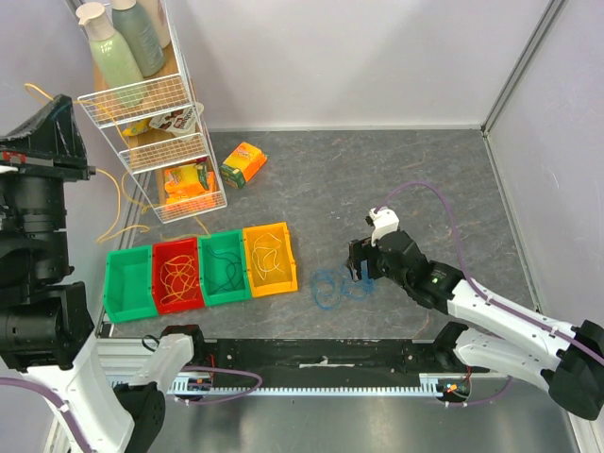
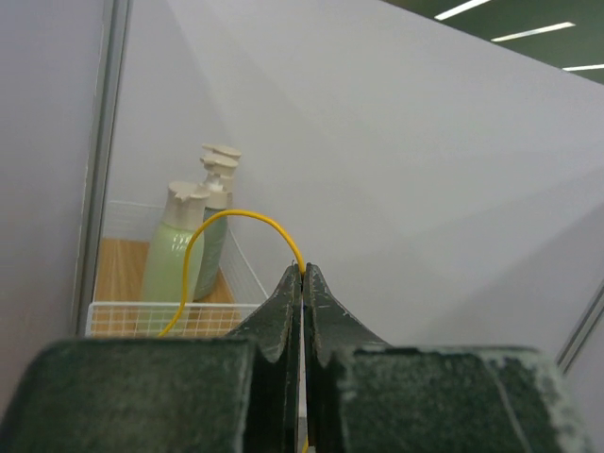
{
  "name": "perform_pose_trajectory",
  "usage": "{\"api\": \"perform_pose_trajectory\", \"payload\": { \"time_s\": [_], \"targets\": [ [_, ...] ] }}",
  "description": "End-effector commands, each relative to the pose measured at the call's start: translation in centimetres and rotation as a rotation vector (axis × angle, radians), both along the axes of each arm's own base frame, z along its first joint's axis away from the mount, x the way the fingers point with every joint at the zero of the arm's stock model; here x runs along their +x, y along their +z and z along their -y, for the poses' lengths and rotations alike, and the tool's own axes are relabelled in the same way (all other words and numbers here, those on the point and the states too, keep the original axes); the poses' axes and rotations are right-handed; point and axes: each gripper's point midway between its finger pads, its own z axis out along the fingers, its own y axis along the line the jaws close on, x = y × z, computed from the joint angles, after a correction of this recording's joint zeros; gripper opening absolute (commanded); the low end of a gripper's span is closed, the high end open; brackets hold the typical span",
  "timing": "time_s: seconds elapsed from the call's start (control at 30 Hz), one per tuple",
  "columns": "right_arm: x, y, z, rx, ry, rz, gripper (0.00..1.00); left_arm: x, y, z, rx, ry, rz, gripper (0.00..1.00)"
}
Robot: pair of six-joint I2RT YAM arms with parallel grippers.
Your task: Untangle the cables
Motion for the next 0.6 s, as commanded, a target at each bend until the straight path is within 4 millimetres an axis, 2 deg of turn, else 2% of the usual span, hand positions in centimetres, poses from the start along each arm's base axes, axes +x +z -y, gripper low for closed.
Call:
{"api": "perform_pose_trajectory", "payload": {
  "time_s": [0.0,0.33,0.47,0.57],
  "targets": [
    [0.4,0.8,-0.2,0.037,-0.009,0.036,0.89,0.2,-3.3,-1.0,-0.091,0.033,-0.078,0.02],
    [0.1,0.1,-0.3,0.041,-0.001,0.020,0.89,1.2,-9.2,-3.0,-0.116,0.143,-0.210,0.02],
    [0.0,0.1,-0.1,0.042,-0.003,0.021,0.89,2.0,-11.6,-3.1,-0.136,0.150,-0.267,0.02],
    [0.0,0.1,-0.1,0.041,-0.005,0.021,0.89,3.0,-14.2,-3.3,-0.136,0.164,-0.329,0.02]
  ]
}}
